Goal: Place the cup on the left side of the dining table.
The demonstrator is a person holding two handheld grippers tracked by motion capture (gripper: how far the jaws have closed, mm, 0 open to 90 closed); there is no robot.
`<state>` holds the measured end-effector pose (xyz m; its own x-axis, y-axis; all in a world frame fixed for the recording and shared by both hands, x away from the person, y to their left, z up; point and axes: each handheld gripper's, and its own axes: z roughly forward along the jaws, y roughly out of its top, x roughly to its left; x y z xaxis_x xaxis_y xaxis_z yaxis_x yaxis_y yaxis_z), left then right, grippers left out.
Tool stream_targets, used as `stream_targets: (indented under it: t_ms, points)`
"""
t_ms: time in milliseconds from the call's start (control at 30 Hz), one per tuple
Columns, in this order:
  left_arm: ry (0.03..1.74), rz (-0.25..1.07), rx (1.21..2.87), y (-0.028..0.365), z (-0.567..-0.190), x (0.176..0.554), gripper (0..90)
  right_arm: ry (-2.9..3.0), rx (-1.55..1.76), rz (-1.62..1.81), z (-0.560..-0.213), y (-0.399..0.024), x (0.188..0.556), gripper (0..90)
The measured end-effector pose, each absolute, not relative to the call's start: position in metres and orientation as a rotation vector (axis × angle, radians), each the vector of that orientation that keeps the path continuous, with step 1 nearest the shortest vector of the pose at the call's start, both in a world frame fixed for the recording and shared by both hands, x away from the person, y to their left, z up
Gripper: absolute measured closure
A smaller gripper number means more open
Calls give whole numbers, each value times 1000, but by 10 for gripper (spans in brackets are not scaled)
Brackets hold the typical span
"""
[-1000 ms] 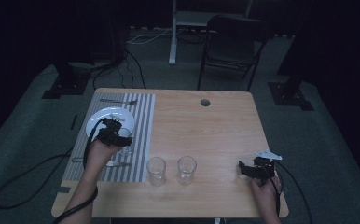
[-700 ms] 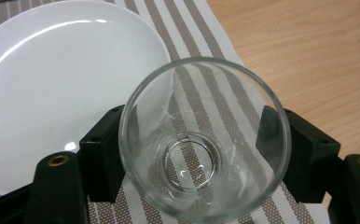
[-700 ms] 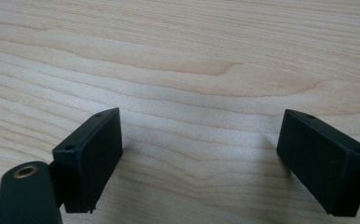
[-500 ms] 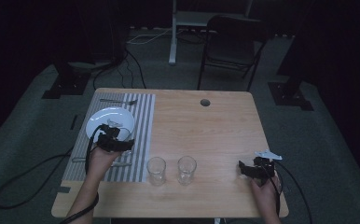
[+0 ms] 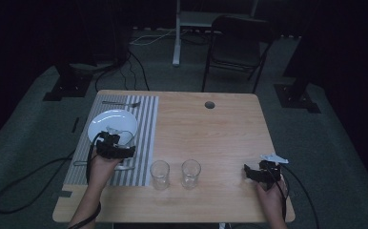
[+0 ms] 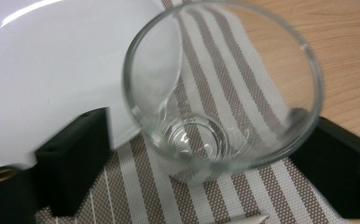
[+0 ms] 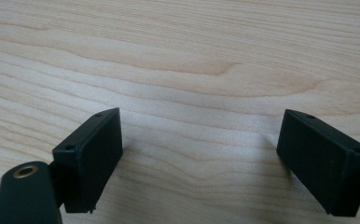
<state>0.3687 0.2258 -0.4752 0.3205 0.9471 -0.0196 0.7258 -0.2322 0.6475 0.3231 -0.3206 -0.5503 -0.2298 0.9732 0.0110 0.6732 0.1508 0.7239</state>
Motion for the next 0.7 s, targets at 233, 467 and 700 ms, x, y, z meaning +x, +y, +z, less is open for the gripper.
stream_targets:
  t_ms: [233, 467, 700]
  points:
    - [1472, 621, 1987, 235, -484, 358, 4, 1969, 1565, 853, -550, -321, 323, 138]
    - [1452, 619, 1966, 243, -489, 344, 4, 1969, 1567, 852, -550, -321, 323, 138]
    - [1489, 657, 1938, 253, -492, 330, 4, 1968, 1567, 854, -550, -320, 323, 138]
